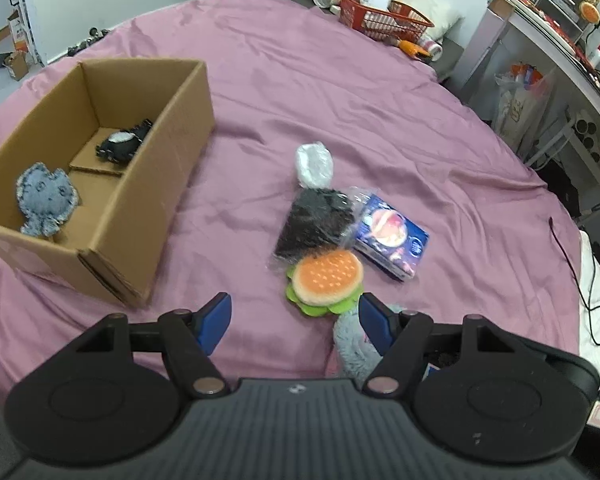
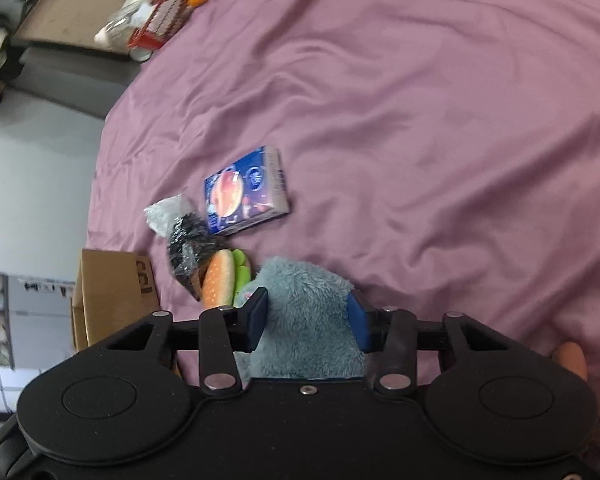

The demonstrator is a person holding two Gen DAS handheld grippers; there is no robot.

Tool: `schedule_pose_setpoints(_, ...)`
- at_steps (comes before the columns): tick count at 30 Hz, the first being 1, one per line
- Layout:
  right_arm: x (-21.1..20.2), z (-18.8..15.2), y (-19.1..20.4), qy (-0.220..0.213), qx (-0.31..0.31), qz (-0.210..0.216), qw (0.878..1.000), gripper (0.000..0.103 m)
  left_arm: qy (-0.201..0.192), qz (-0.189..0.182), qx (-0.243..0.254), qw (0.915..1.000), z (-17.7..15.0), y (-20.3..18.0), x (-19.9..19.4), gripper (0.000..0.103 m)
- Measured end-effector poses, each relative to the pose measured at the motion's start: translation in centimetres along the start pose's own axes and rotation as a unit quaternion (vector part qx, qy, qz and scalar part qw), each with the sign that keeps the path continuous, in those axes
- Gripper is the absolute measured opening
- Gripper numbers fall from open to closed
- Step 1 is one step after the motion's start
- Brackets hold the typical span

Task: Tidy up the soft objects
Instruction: 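Close both tools on the grey fluffy plush with pink ears, then carry the grey plush with both tools and lower it into the box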

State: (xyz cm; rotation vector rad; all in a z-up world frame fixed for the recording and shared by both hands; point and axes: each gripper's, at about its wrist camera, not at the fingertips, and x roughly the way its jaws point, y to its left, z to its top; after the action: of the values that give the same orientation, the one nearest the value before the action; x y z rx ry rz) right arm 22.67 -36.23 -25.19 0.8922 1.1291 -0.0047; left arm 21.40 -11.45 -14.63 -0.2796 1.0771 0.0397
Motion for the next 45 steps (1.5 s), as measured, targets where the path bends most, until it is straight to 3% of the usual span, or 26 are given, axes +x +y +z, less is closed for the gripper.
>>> schedule_pose_setpoints(5,-0.2,-0.1,-0.6,0.000,0.019,0.007,1.000,0.041,0.010,-0.010,-0.010,0.9998,-0.4,-0.8,0.8,0.069)
schedule_pose_setpoints(11,-0.4,-0.2,-1.3,-0.002,0.035,0.007,0.999,0.039,0.030,-0.012,-0.024,0.9992,-0.8,-1.1,2.3,0.052)
schedule_pose_setpoints(19,-0.3,-0.3,-1.5,0.003,0.046,0.014,0.999,0.035,0.067,-0.043,-0.046,0.9958,-2.2,-1.6,3.4,0.046)
schedule_pose_setpoints(24,0.0,-0.4,-1.1,0.007,0.033,0.014,0.999,0.033,0.088,-0.060,-0.095,0.9898,-2.8,-0.6,4.6,0.021)
schedule_pose_setpoints(31,-1.0,-0.5,-0.4,-0.017,0.019,0.047,0.999,0.024,0.058,-0.079,-0.092,0.9910,-2.1,-0.5,2.9,0.018)
schedule_pose_setpoints(45,-4.0,-0.8,3.4,-0.067,-0.071,0.153,0.983,0.022,-0.043,-0.084,-0.065,0.9934,0.6,0.0,-3.2,0.016)
